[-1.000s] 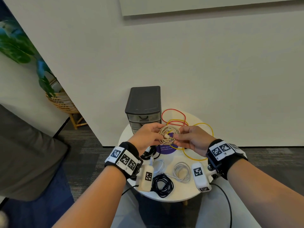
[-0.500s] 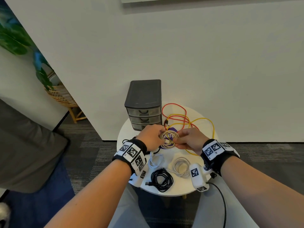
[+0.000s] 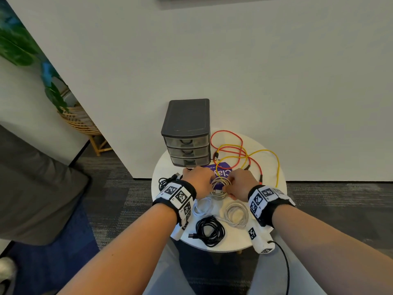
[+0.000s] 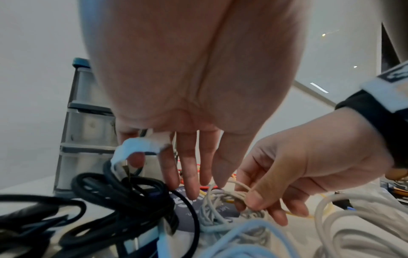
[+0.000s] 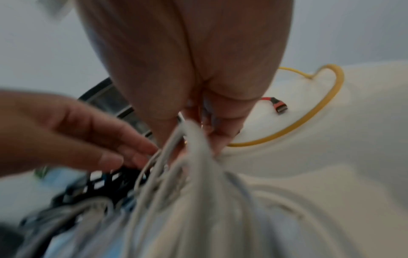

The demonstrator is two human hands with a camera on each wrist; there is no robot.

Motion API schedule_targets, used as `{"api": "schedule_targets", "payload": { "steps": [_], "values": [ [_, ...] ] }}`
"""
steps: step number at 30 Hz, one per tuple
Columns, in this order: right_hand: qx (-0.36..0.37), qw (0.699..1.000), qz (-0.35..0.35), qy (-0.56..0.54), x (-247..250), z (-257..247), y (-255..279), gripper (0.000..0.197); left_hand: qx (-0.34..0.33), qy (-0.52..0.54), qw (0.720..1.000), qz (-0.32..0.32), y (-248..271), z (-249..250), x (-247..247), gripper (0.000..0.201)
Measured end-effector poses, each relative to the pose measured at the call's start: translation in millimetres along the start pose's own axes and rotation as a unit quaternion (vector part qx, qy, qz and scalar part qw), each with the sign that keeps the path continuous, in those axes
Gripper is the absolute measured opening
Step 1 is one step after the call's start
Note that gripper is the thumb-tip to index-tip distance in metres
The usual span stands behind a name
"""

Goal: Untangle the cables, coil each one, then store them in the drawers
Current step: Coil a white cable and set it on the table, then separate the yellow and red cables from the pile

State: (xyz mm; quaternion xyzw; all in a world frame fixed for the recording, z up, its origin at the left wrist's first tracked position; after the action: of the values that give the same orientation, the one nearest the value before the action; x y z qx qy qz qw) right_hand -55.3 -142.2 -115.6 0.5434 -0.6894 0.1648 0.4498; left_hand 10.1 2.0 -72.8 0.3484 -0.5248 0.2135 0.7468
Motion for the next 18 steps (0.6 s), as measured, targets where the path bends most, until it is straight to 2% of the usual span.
{"api": "schedule_targets", "payload": {
  "steps": [2, 8, 11, 14, 16, 18],
  "values": [
    [0.039, 0.998, 0.015, 0.05, -2, -5, 1, 0.023, 0.003, -0.011, 1.0, -0.005, 0, 2, 0, 0.021],
    [0.074, 0.993, 0.021, 0.09, 0, -6, 4, 0.025, 0.0, -0.03, 0.999, -0.012, 0, 6, 4, 0.02],
    [0.111, 0.99, 0.043, 0.081, 19, -4, 9, 0.02, 0.01, -0.003, 1.0, 0.013, -1, 3, 10, 0.022],
    [0.096, 0.986, 0.066, 0.119, 50, 5, 9, 0.023, 0.015, 0.035, 0.999, 0.03, -6, -5, 17, 0.026],
    [0.06, 0.982, 0.023, 0.176, 61, 14, 10, 0.027, 0.013, 0.061, 0.998, 0.028, -8, -9, 20, 0.023],
    [0.043, 0.966, -0.059, 0.249, 58, 21, 13, 0.031, 0.007, 0.087, 0.996, 0.019, -10, -9, 23, 0.032]
  ]
}}
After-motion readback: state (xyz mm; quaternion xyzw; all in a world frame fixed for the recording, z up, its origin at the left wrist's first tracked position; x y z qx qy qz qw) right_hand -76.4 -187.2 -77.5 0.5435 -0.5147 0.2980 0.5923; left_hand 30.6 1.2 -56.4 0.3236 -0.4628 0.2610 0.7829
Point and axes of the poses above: each hand's wrist, its own y-axis away from the middle knuckle, its own x-axis out of the back of the hand, z = x × y, the point moved 2 cm from there along -y, towards the middle knuckle, and after that the axes turned 5 degrees about z, right-handed, at the moved point
